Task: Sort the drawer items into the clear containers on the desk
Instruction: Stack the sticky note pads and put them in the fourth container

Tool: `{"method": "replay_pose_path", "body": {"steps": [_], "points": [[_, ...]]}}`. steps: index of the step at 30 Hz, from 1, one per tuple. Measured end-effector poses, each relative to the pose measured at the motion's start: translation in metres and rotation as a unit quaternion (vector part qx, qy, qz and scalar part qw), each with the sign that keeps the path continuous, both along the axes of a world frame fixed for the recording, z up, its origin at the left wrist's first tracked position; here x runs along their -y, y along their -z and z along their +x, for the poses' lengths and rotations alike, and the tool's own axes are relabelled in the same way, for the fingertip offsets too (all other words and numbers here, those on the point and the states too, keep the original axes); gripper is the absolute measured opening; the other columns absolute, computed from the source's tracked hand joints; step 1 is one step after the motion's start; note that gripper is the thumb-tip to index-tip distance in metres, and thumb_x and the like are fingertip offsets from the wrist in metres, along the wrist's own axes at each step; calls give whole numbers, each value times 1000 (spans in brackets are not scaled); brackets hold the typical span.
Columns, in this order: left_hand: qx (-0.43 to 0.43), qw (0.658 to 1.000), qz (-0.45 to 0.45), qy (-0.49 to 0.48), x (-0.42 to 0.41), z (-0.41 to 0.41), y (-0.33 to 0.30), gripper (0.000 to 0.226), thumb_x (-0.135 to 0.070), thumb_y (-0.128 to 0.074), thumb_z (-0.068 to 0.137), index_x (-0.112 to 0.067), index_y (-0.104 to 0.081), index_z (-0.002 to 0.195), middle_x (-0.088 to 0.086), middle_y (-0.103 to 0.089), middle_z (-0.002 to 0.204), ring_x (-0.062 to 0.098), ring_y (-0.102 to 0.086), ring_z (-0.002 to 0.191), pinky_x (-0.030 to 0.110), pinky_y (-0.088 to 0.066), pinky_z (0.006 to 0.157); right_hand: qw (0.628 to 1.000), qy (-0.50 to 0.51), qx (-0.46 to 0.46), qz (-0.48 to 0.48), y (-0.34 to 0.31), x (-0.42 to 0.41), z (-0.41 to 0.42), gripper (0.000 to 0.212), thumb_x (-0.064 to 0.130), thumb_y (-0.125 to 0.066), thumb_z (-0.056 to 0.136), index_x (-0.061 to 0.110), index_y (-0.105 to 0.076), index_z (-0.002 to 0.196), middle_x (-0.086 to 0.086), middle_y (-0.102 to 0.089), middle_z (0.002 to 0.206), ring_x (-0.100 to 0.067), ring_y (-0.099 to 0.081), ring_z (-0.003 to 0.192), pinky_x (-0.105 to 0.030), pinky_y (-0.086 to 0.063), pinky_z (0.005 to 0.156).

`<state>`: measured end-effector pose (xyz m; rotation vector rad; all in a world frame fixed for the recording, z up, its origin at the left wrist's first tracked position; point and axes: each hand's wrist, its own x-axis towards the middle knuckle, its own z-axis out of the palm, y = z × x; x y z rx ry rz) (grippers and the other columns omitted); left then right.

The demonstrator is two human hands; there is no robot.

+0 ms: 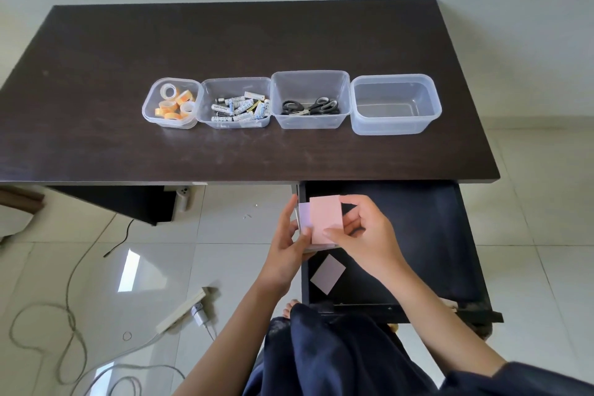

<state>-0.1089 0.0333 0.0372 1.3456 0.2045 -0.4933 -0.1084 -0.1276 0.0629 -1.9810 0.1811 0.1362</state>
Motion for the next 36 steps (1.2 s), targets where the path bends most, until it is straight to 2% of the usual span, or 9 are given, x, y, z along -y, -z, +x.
{"method": "replay_pose_path", "body": {"steps": [3, 6, 9, 17, 23, 26, 29, 32, 36], "points": [[-2, 1000, -4, 0, -3, 0, 0, 49, -15, -43, 98, -41, -28, 137, 14, -51, 126, 16, -65, 100, 25, -56, 75, 999, -21, 17, -25, 3, -3, 2, 51, 21, -81, 72, 38, -52, 110, 12, -64, 78, -5, -62, 73, -14, -51, 62], [-13, 1000, -9, -3, -4, 1, -3, 47, -26, -43, 95, -39, -29, 138, 6, -55, 123, 18, -63, 106, 25, -56, 76, 998, -37, 30, -44, 3, -5, 3, 50, 22, -81, 73, 30, -56, 115, 11, -64, 79, -6, -61, 76, -13, -50, 63], [-20, 1000, -17, -8, -3, 3, -6, 52, -38, -44, 87, -38, -31, 137, -1, -58, 121, 22, -61, 109, 28, -56, 78, 998, -47, 24, -45, 1, -9, 4, 49, 26, -81, 72, 33, -57, 114, 9, -62, 81, -8, -58, 78, -12, -48, 65], [-18, 1000, -8, -20, -1, 8, -6, 45, -30, -46, 98, -31, -32, 141, 3, -59, 123, 24, -61, 108, 32, -57, 79, 998, -47, 26, -45, 0, -13, 9, 48, 27, -81, 72, 36, -57, 112, 8, -58, 93, -8, -55, 80, -6, -43, 66], [-31, 999, 6, -34, -6, 8, -4, 40, -20, -40, 100, -34, -33, 137, -5, -59, 117, 14, -59, 103, 30, -57, 82, 992, 106, -13, 61, 22, -5, 11, 23, 19, -69, 85, 22, -62, 107, 5, -63, 93, -9, -61, 84, -16, -50, 67], [-35, 998, 20, -45, -13, 6, -1, 42, -21, -40, 100, -34, -31, 138, -7, -58, 115, 14, -58, 102, 25, -58, 76, 988, 138, -62, 21, 60, 7, 7, 22, 21, -65, 89, 15, -63, 109, 5, -63, 90, -10, -60, 82, -13, -45, 66], [-41, 997, 32, -55, -22, 0, 1, 43, -23, -41, 100, -35, -31, 139, -5, -57, 116, 14, -58, 101, 24, -57, 75, 985, 52, -153, -68, 113, 18, -10, 36, 26, -68, 85, 18, -56, 118, -1, -59, 105, -16, -58, 90, -16, -45, 71], [-48, 996, 37, -70, -32, -7, 3, 45, -22, -43, 99, -32, -31, 141, -5, -59, 113, 12, -59, 98, 25, -57, 77, 955, -76, -223, -182, 152, 18, -25, 71, 34, -74, 77, 24, -38, 137, -4, -45, 129, -20, -48, 117, -33, -46, 91], [-51, 994, 49, -83, -43, -17, 6, 46, -26, -49, 97, -33, -34, 141, -4, -60, 116, 17, -59, 103, 28, -57, 77, 926, -94, -233, -283, 175, 3, -27, 91, 35, -82, 68, 22, -31, 142, -8, -34, 138, -28, -36, 128, -40, -45, 95]]}}
